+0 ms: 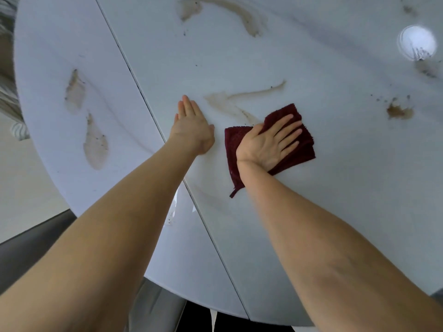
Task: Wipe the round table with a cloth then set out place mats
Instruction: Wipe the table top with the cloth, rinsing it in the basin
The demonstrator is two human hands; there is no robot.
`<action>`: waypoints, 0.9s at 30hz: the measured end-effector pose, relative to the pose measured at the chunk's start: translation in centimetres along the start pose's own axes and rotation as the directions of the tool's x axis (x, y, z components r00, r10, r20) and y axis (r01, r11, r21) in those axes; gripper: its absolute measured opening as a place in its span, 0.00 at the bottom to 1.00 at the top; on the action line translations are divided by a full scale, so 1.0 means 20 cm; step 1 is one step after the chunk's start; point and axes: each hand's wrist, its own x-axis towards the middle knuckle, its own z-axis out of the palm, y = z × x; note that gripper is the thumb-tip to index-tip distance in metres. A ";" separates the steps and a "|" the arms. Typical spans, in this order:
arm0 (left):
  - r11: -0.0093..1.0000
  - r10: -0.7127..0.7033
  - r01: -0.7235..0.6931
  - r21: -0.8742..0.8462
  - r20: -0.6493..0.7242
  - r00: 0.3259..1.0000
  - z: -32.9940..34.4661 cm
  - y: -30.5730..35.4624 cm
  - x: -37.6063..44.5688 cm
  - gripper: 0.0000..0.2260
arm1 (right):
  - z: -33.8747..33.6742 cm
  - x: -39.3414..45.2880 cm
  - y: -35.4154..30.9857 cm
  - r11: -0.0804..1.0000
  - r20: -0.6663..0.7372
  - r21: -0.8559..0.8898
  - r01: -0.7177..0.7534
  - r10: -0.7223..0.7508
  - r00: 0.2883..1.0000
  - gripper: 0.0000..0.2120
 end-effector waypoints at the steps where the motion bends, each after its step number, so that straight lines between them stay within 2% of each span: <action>1: 1.000 0.007 -0.007 0.002 0.003 1.000 0.00 0.00 0.00 0.32 | 0.00 0.03 -0.01 1.000 0.000 0.004 0.012 -0.012 1.000 0.31; 8: 0.998 0.049 -0.050 -0.035 -0.017 0.999 -0.04 -0.01 0.02 0.30 | -0.02 0.37 -0.23 0.987 -0.017 0.015 0.159 -0.158 0.987 0.31; 10: 0.998 0.036 -0.038 -0.055 -0.022 0.999 -0.05 0.00 0.03 0.30 | -0.01 0.43 -0.29 0.961 0.013 -0.011 0.277 -0.277 0.961 0.30; 11: 0.998 0.015 -0.017 -0.066 -0.019 1.000 -0.05 0.00 0.02 0.30 | 0.00 0.42 -0.31 0.921 0.061 -0.025 0.390 -0.388 0.920 0.29; 12: 0.998 0.012 -0.013 -0.067 -0.015 1.000 -0.05 0.00 0.02 0.29 | 0.00 0.42 -0.32 0.852 0.105 -0.017 0.523 -0.519 0.849 0.28; 14: 0.997 0.011 -0.012 -0.070 -0.014 1.000 -0.06 -0.03 0.02 0.29 | 0.00 0.38 -0.29 0.629 0.185 0.089 0.773 -0.773 0.607 0.26; 16: 0.994 0.028 -0.028 -0.108 -0.005 1.000 -0.06 -0.07 0.00 0.28 | -0.01 0.33 -0.18 0.416 0.224 0.205 0.886 -0.901 0.371 0.26; 17: 0.991 0.041 -0.041 -0.126 0.003 0.999 -0.06 -0.09 0.00 0.28 | -0.02 0.32 -0.12 0.348 0.224 0.237 0.907 -0.928 0.298 0.27; 18: 0.989 0.061 -0.061 -0.135 0.001 0.998 -0.06 -0.11 -0.01 0.28 | -0.03 0.32 -0.07 0.322 0.218 0.246 0.914 -0.938 0.271 0.27; 19: 0.986 0.084 -0.084 -0.142 -0.011 0.996 -0.05 -0.12 -0.01 0.28 | -0.03 0.33 -0.07 0.327 0.207 0.245 0.913 -0.937 0.280 0.27; 22: 0.978 0.116 -0.122 -0.167 -0.046 0.992 -0.03 -0.14 0.01 0.28 | -0.01 0.38 -0.20 0.462 0.188 0.204 0.863 -0.884 0.429 0.27; 23: 0.977 0.114 -0.122 -0.173 -0.056 0.992 -0.03 -0.14 0.02 0.28 | -0.01 0.40 -0.27 0.489 0.199 0.184 0.853 -0.868 0.455 0.26; 24: 0.976 0.107 -0.117 -0.185 -0.063 0.992 -0.02 -0.14 0.03 0.28 | 0.01 0.41 -0.33 0.481 0.216 0.168 0.860 -0.869 0.444 0.26; 25: 0.974 0.103 -0.114 -0.193 -0.068 0.992 -0.01 -0.14 0.04 0.27 | 0.03 0.42 -0.37 0.439 0.233 0.154 0.885 -0.887 0.399 0.26; 27: 0.974 0.107 -0.122 -0.190 -0.088 0.990 0.00 -0.15 0.05 0.27 | 0.04 0.44 -0.40 0.298 0.271 0.152 0.942 -0.929 0.251 0.27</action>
